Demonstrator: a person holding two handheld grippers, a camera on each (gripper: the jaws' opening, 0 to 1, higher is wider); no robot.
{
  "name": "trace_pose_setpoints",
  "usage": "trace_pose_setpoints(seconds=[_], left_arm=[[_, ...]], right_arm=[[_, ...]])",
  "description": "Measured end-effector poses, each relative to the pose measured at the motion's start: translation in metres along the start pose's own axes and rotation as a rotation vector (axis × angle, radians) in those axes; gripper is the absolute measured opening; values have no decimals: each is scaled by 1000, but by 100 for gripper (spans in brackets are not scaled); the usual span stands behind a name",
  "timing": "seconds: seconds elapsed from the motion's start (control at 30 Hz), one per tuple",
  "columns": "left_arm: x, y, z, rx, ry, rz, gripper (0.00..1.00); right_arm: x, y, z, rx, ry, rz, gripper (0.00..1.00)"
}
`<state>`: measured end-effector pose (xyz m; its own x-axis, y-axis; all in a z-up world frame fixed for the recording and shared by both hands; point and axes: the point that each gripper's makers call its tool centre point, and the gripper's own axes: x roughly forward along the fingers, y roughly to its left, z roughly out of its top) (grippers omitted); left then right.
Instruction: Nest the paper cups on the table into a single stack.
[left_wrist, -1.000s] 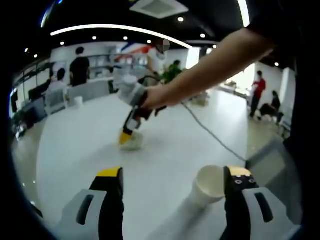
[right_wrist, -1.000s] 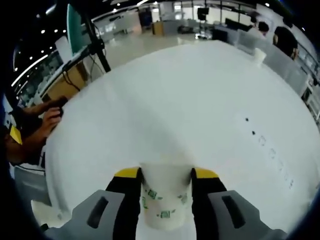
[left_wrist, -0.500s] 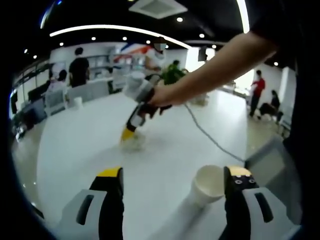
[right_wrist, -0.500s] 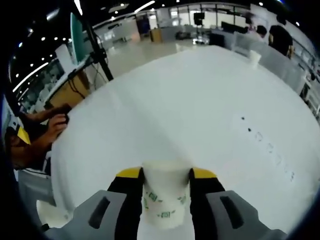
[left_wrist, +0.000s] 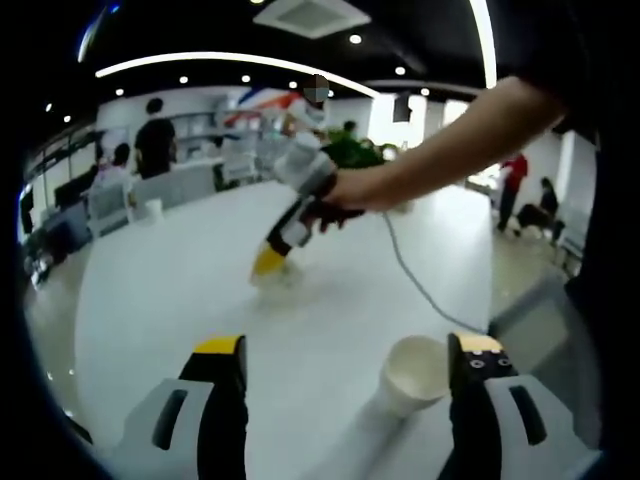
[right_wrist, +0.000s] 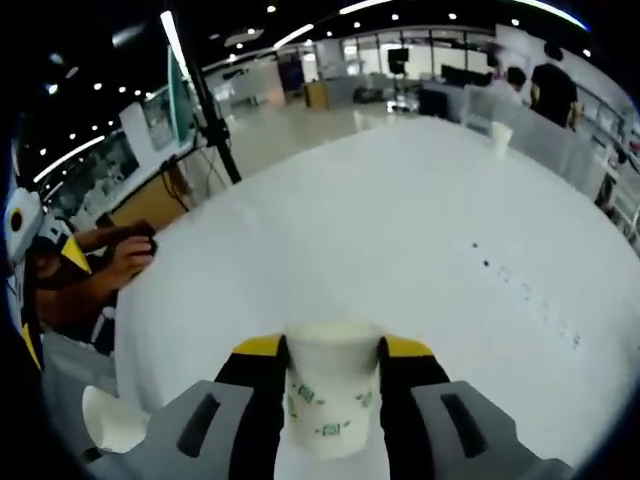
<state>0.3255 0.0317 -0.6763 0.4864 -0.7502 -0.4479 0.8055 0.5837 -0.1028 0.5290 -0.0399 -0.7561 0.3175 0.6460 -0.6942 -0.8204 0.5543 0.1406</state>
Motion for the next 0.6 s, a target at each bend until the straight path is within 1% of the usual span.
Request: trace_pose_setpoints(seconds=[0.07,0.1,0.17,0.2,0.33,0.4,0.6], left_arm=[[-1,0,1,-2,0,0,81],[-1,0,1,0,0,1,81],[-2,-1,2,-1,4,0,81],[-2,-1,2,1,4,1,81],[-5,-1,5,7,6,8,82],[-6,-2,7,13,4,8,81],[-7,-5,8,22,5,5,82]], right_arm=[[-8,3,2,2,-22,6,33],[-10,5,6,0,-44,10,33],[-17,9,9,-2,-59,18,33],[-21,10,13,-3,-79,19,33],[-32,14,20,-12,-104,19,33],[-42,20,28,-10,-146,24,33],[-62,33,37,-38,-183,19,33]])
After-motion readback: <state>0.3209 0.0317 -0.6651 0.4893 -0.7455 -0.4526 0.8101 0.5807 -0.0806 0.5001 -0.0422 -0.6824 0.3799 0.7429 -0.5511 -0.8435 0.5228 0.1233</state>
